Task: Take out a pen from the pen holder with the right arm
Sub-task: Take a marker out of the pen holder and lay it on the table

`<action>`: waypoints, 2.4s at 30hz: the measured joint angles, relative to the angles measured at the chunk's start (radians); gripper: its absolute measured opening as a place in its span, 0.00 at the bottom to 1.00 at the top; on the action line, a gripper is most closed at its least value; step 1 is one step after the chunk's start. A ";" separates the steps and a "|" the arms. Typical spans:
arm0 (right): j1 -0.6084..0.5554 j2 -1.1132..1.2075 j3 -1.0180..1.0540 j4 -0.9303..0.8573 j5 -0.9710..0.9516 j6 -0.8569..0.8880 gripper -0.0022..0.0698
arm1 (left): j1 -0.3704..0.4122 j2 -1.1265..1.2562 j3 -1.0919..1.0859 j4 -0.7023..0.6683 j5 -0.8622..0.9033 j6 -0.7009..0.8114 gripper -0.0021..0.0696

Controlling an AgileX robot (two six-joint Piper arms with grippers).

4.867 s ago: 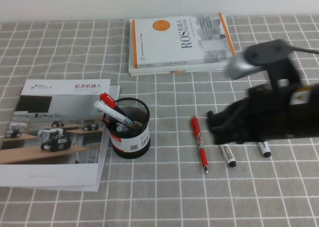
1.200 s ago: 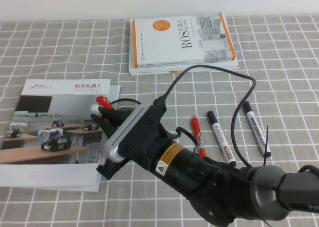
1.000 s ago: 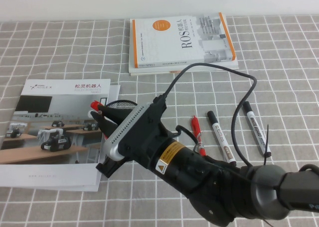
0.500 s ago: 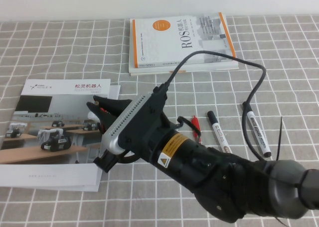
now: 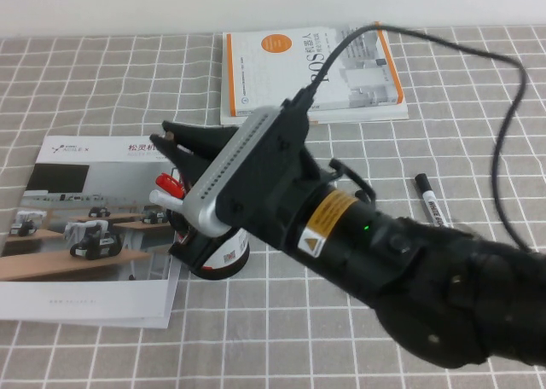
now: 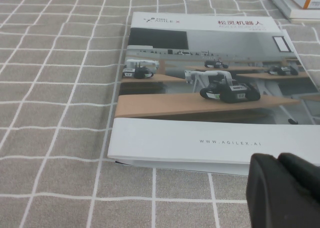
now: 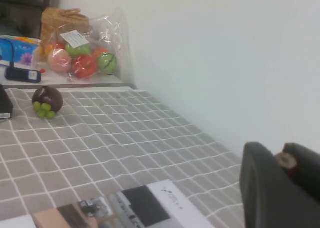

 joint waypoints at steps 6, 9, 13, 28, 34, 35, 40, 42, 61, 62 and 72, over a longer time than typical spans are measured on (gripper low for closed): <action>0.000 -0.139 -0.008 0.080 0.132 -0.064 0.05 | 0.000 0.000 0.000 0.000 0.000 0.000 0.02; -0.004 -0.204 -0.050 0.129 0.263 -0.074 0.05 | 0.000 0.000 0.000 0.000 0.000 0.000 0.02; -0.030 -0.252 -0.143 0.194 0.511 -0.093 0.05 | 0.000 0.000 0.000 0.000 0.000 0.000 0.02; -0.342 -0.218 -0.250 0.131 1.150 0.247 0.05 | 0.000 0.000 0.000 0.000 0.000 0.000 0.02; -0.442 -0.108 -0.273 0.097 1.268 0.289 0.05 | 0.000 0.000 0.000 0.000 0.000 0.000 0.02; -0.459 -0.079 -0.288 0.091 1.289 0.289 0.05 | 0.000 0.000 0.000 0.000 0.000 0.000 0.02; -0.524 0.067 -0.402 0.056 1.377 0.289 0.05 | 0.000 0.000 0.000 0.000 0.000 0.000 0.02; -0.543 0.120 -0.453 0.045 1.425 0.289 0.05 | 0.000 0.000 0.000 0.000 0.000 0.000 0.02; -0.623 0.479 -0.751 0.057 1.581 0.299 0.05 | 0.000 0.000 0.000 0.000 0.000 0.000 0.02; -0.623 0.485 -0.751 0.059 1.584 0.299 0.05 | 0.000 0.000 0.000 0.000 0.000 0.000 0.02; -0.628 0.496 -0.751 0.067 1.568 0.299 0.08 | 0.000 0.000 0.000 0.000 0.000 0.000 0.02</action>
